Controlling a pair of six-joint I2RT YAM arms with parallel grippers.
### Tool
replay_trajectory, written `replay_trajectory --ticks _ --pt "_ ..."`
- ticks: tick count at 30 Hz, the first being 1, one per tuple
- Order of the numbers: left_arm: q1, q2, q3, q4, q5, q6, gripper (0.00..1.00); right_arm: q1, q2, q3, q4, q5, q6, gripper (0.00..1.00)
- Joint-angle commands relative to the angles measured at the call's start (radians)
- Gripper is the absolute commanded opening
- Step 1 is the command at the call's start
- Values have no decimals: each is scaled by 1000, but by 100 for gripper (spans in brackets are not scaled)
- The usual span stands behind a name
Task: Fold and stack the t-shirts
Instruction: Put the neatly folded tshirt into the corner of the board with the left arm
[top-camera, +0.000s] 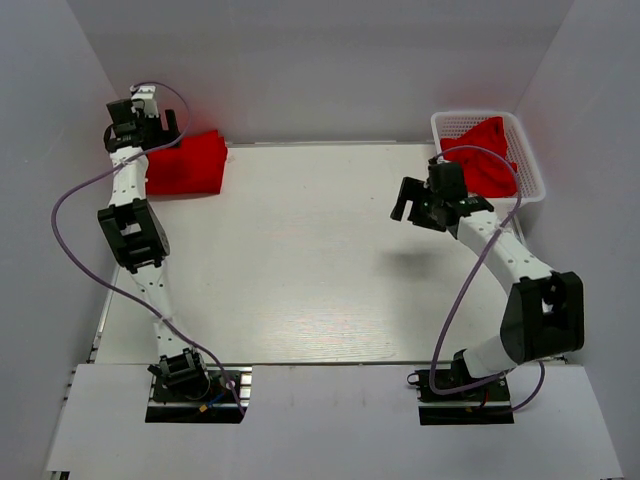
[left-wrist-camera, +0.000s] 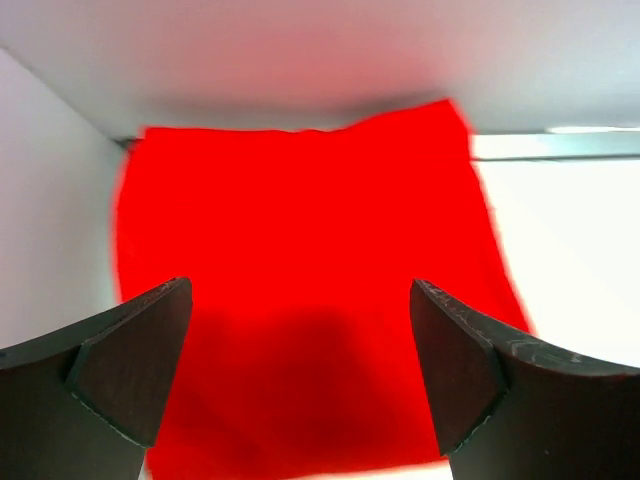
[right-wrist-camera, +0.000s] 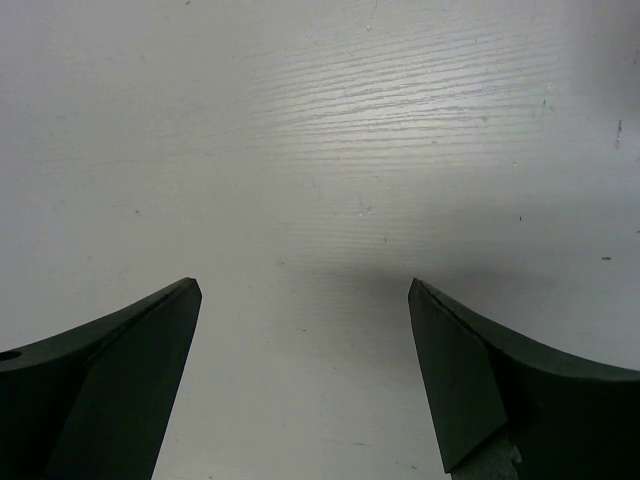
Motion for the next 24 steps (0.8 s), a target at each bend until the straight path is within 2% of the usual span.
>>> replay_trajectory --ticks 1,8,11,12,14,15,17,20,24 --pt "-36 -187 -7 -112 59 -94 100 -4 -87 -26 24 -3 -11 90" --pt "-210 -414 -259 -184 26 -238 100 -1 -194 -129 9 -19 -22 90" --pt "-317 -592 -527 -125 -39 -343 100 -1 -252 -180 0 -70 -27 90" --pt "-348 -647 -699 -45 -39 -365 100 -2 -292 -192 0 -73 -25 90" --pt "-455 -798 -852 21 -27 -425 100 -1 -322 -240 -3 -87 -28 90" --pt "-495 -842 -980 65 -27 -443 100 -1 -361 -262 -12 -79 -30 90" --pt "-605 -915 -1108 66 -57 -480 100 -4 -391 -293 -18 -84 -36 90" --pt "-696 -1038 -1179 -14 -169 -509 100 -5 -464 -358 -21 -90 -36 90" --pt "-748 -1184 -1235 -90 -292 -537 100 -4 -510 -402 -26 -86 -38 90"
